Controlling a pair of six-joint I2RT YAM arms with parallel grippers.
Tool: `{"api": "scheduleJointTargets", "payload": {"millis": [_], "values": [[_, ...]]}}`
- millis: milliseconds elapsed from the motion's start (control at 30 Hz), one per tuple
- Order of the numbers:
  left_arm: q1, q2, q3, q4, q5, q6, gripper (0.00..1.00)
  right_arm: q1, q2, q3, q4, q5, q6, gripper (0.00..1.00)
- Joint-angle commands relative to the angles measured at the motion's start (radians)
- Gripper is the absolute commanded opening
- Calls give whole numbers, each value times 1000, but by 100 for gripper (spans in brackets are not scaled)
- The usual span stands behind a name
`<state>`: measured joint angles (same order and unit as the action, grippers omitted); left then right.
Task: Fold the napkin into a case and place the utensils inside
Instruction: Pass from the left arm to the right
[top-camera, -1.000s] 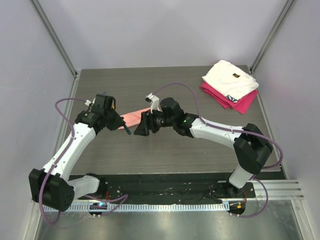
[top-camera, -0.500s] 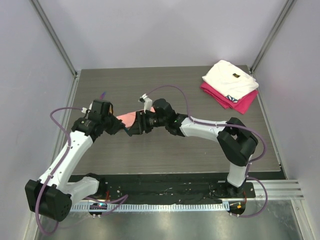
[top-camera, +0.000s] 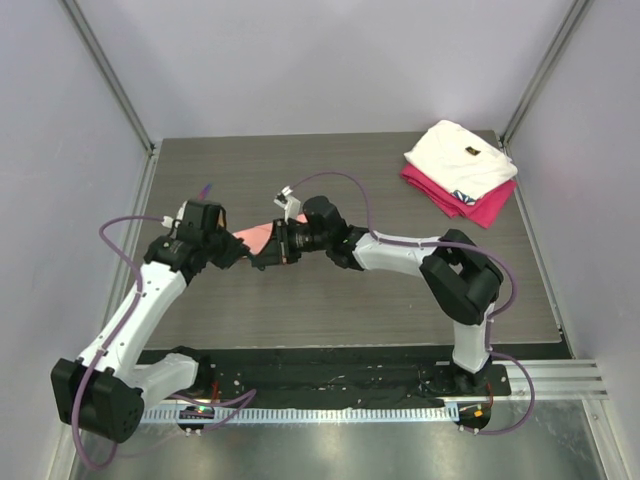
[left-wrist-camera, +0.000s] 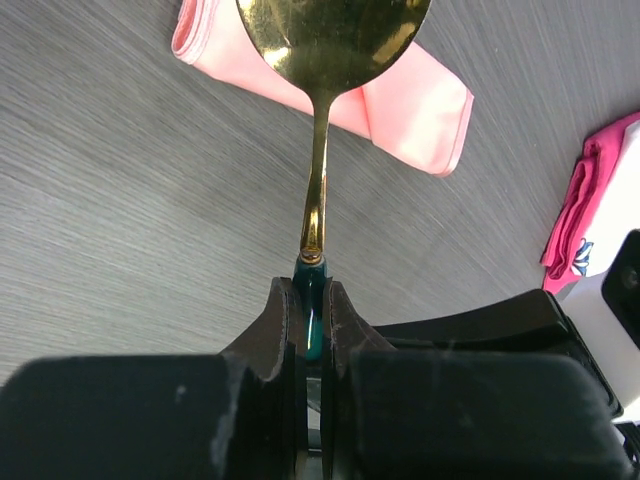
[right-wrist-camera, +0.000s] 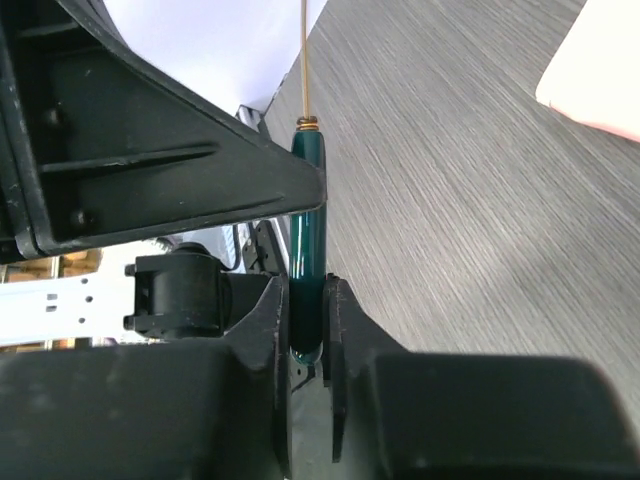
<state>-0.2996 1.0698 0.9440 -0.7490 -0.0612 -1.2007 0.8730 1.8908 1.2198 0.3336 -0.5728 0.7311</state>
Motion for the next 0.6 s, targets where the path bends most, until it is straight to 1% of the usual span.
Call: {"api": "scheduleJointTargets", "payload": {"millis": [0, 33, 67, 100, 133, 167, 200, 233, 267, 300, 333, 400, 467, 500, 567], "values": [[-4, 9, 32, 50, 24, -8, 0, -15, 28, 40, 113, -94, 68, 1], [-3, 12, 33, 51, 27, 9, 1, -22, 28, 37, 126, -105, 74, 1], [14, 19, 42, 60, 55, 32, 5, -25, 22, 34, 125, -113, 74, 1], [28, 22, 48, 68, 110, 67, 23, -32, 16, 23, 121, -120, 74, 1], [42, 27, 56, 100, 160, 108, 35, -49, 8, 17, 111, -142, 74, 1], [74, 36, 84, 100, 232, 209, 58, -60, 1, 9, 104, -156, 70, 1], [91, 41, 108, 76, 253, 254, 66, -71, -18, -3, 90, -174, 62, 1], [108, 47, 131, 15, 265, 298, 71, -90, -27, -8, 32, -209, 19, 1], [128, 56, 180, -21, 274, 396, 75, -98, -41, -14, 1, -226, -7, 1], [170, 67, 197, -42, 312, 436, 77, -106, -67, -32, -33, -240, -47, 1], [191, 73, 209, -58, 342, 481, 77, -123, -79, -39, -113, -261, -117, 1], [238, 78, 239, -105, 412, 585, 77, -144, -110, -54, -221, -271, -176, 1], [246, 73, 249, -142, 422, 676, 76, -183, -128, -92, -234, -331, -177, 1], [246, 65, 248, -145, 434, 697, 75, -190, -139, -103, -249, -354, -174, 1], [246, 56, 230, -132, 487, 749, 73, -198, -182, -138, -269, -389, -186, 1]]}}
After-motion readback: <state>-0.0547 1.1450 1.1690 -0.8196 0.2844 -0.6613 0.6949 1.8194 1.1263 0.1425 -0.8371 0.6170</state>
